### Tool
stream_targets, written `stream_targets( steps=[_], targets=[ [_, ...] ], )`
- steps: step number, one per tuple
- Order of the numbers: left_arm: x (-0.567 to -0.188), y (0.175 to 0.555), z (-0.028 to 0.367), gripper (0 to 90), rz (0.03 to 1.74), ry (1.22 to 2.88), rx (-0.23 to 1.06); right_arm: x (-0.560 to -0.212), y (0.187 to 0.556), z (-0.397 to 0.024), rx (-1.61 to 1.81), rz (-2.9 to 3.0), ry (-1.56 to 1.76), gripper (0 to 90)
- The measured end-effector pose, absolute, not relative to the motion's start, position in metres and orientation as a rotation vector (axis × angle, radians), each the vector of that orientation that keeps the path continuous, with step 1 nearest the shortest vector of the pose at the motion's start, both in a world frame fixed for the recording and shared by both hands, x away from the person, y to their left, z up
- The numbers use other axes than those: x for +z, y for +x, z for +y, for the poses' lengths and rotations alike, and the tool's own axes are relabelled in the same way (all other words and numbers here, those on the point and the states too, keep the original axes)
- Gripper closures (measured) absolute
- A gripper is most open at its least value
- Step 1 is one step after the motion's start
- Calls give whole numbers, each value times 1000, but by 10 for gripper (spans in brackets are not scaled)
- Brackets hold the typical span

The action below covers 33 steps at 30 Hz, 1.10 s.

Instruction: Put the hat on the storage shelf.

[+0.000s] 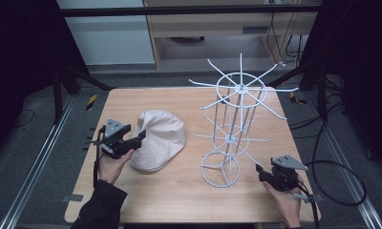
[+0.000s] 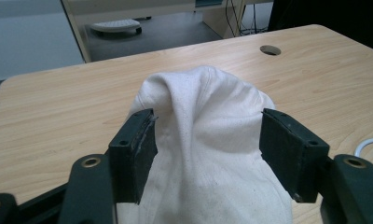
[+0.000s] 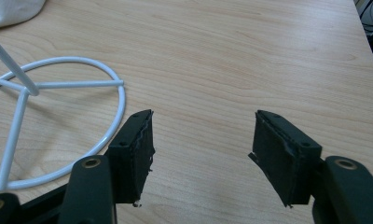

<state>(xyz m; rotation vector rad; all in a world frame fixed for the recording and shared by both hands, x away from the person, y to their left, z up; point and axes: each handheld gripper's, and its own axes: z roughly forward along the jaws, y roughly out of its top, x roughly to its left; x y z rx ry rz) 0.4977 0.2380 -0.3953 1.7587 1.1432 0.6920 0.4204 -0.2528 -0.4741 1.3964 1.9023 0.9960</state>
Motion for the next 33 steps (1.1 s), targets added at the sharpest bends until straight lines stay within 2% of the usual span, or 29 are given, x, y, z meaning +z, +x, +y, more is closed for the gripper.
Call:
stream_targets(
  steps=[11, 29, 33],
  targets=[
    [-411, 519, 229, 384, 1183, 1849, 689, -475, 421, -254, 991, 1911, 1396, 387],
    [-430, 542, 224, 530, 1234, 1954, 643, -476, 423, -254, 992, 1919, 1402, 397],
    [-434, 545, 224, 594, 1263, 1969, 627, -476, 423, -254, 992, 1920, 1400, 398]
  ],
)
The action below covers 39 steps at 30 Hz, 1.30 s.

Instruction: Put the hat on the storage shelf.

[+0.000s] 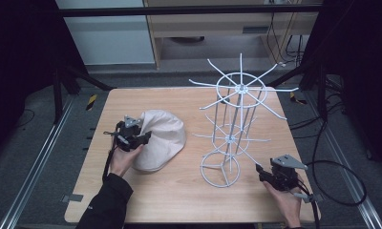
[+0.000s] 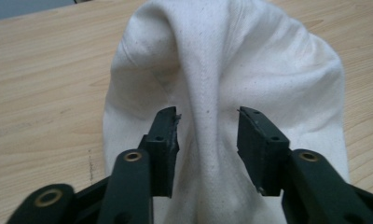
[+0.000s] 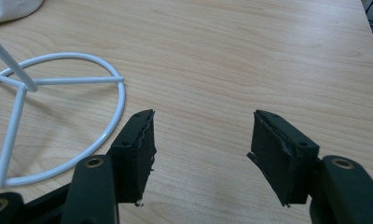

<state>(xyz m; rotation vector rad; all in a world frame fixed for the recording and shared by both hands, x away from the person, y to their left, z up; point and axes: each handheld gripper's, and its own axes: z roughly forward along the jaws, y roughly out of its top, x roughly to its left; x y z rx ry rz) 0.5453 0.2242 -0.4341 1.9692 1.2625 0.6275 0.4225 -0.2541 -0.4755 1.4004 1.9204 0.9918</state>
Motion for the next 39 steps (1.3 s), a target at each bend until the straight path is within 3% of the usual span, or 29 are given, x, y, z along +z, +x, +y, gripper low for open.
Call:
stream_targets(
  steps=[13, 25, 39],
  targets=[
    [-434, 546, 225, 863, 1291, 1967, 577, -476, 424, -254, 987, 1930, 1396, 401],
    [-423, 538, 230, 879, 1285, 1916, 538, -476, 422, -254, 1001, 1928, 1412, 403],
    [-376, 501, 242, 881, 1168, 1723, 592, -475, 421, -255, 1000, 1925, 1405, 404]
  ],
)
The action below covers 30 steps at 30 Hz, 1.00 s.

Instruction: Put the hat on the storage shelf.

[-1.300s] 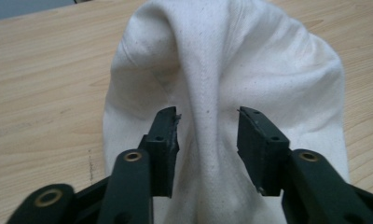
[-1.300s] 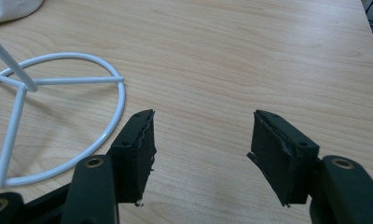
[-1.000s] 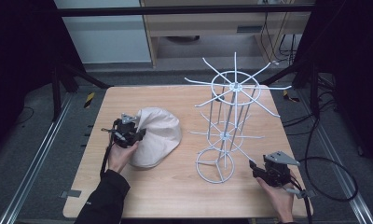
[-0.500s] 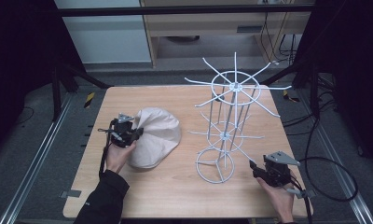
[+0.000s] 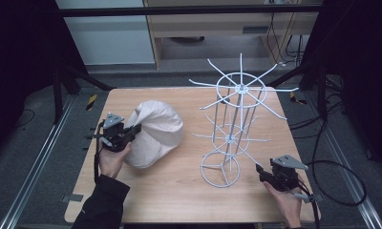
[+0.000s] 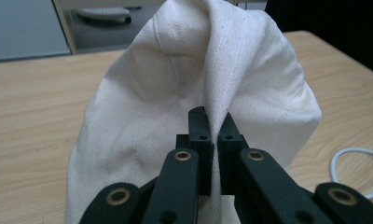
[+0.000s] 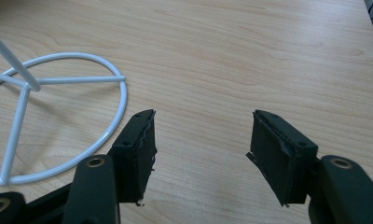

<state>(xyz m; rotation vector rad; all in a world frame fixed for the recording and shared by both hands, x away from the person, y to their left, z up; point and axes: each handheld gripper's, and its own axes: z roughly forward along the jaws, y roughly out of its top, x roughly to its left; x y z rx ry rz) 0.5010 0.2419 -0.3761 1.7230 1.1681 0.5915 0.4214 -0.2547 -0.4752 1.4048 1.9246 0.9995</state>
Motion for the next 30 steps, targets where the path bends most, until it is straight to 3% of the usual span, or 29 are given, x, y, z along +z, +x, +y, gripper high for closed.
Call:
stream_targets(
  steps=[30],
  targets=[
    [-304, 437, 262, 881, 937, 1443, 661, -474, 421, -256, 1004, 1921, 1399, 404]
  ],
)
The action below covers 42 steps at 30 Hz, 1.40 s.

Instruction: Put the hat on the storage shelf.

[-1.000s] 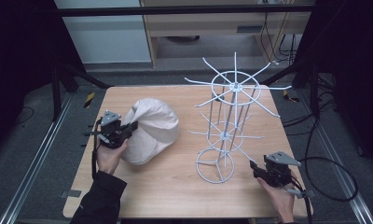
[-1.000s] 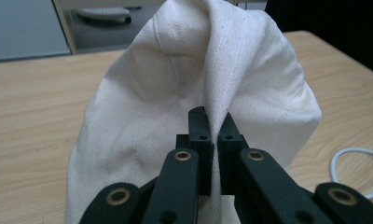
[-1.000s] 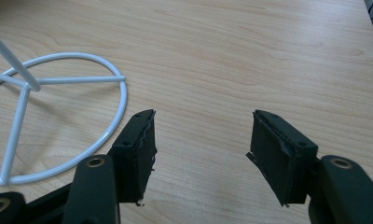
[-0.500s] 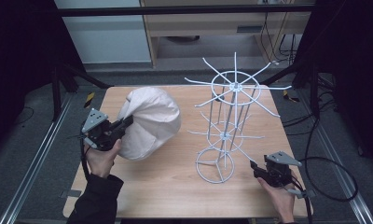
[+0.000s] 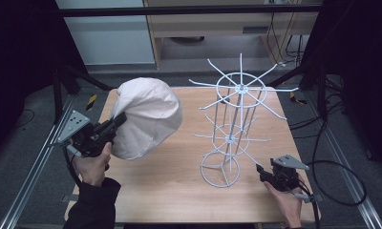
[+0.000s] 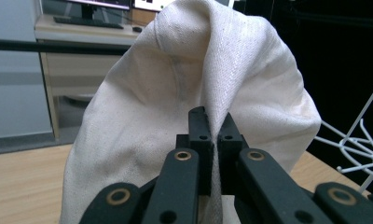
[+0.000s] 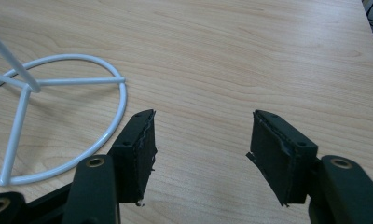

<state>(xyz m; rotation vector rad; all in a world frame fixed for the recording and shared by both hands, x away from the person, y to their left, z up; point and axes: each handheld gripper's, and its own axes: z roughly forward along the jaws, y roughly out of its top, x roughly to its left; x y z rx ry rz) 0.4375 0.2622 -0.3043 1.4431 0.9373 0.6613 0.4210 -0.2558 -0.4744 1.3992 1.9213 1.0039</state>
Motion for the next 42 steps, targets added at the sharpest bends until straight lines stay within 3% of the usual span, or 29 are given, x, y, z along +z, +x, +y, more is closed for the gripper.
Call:
stream_targets(
  steps=[18, 42],
  targets=[
    [-274, 398, 272, 882, 816, 1287, 689, -475, 421, -256, 1003, 1921, 1395, 404],
    [-250, 371, 281, 882, 711, 1109, 691, -474, 421, -256, 1007, 1917, 1387, 407]
  ],
)
